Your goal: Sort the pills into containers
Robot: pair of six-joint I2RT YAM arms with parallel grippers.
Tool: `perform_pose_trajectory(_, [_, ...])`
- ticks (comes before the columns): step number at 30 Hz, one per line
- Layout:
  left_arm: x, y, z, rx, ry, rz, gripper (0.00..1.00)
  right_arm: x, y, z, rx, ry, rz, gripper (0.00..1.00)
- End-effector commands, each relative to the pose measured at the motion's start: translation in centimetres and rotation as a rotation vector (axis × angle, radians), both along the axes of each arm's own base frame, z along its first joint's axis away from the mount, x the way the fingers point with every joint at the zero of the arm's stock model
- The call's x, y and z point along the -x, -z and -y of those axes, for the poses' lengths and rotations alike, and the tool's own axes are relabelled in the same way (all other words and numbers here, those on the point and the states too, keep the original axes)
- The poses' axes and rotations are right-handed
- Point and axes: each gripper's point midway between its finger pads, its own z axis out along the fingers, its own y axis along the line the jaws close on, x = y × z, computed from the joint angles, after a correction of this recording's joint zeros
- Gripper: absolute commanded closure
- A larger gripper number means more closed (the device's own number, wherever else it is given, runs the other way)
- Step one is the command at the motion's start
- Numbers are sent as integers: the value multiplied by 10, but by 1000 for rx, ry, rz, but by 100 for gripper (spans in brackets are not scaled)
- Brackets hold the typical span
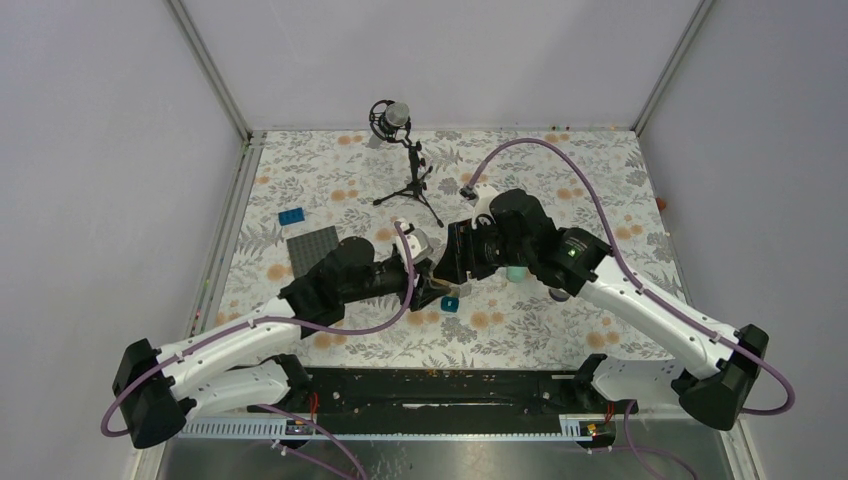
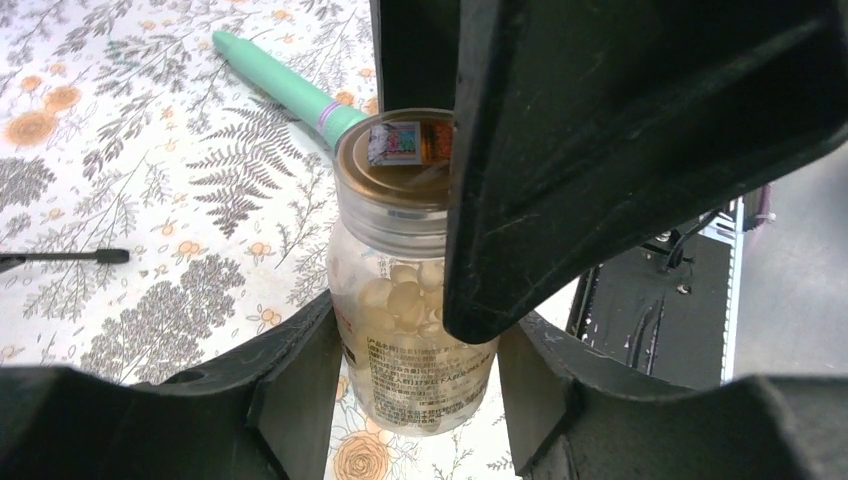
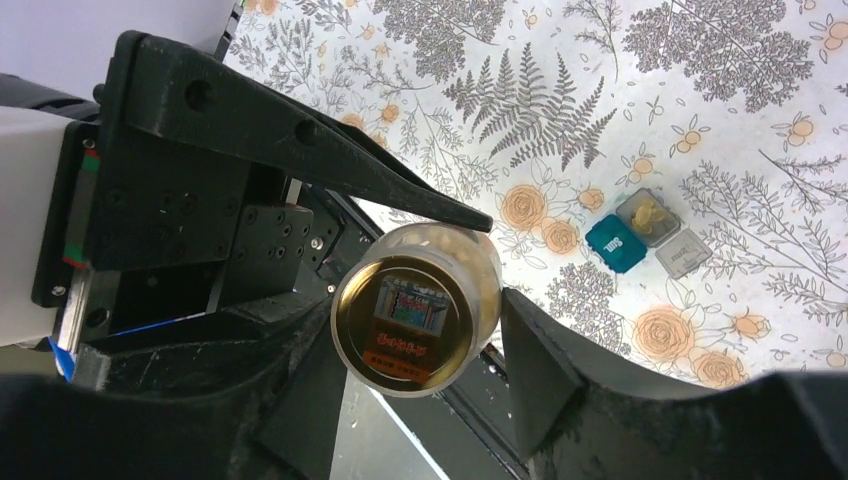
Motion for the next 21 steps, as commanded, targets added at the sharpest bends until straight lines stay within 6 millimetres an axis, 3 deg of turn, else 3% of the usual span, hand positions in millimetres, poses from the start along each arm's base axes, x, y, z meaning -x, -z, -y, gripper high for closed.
perform_pose_trajectory(1, [-12, -41, 2, 142, -55, 85, 76, -4, -5, -22, -56, -28, -36, 44])
perform_pose_trajectory(4, [-17, -43, 0, 150, -87, 92, 68, -2, 0, -27, -56, -45, -68, 54])
perform_pose_trajectory(6, [-20, -43, -1, 159, -112, 93, 55, -6, 3, -24, -41, -19, -61, 66])
perform_pose_trajectory(10, [-30, -38, -7, 168, -182, 86, 26, -25, 4, -9, 6, 113, -5, 80])
perform_pose_trajectory(11, [-33, -35, -9, 164, -205, 83, 6, -32, 6, -4, 28, 156, 15, 81])
perform_pose_trajectory(12, [-36, -31, -12, 157, -227, 81, 2, -40, 7, 2, 53, 197, 39, 82])
perform_pose_trajectory(21, [-66, -20, -63, 204, -566, 73, 1, -128, 40, 65, 273, 565, 207, 81])
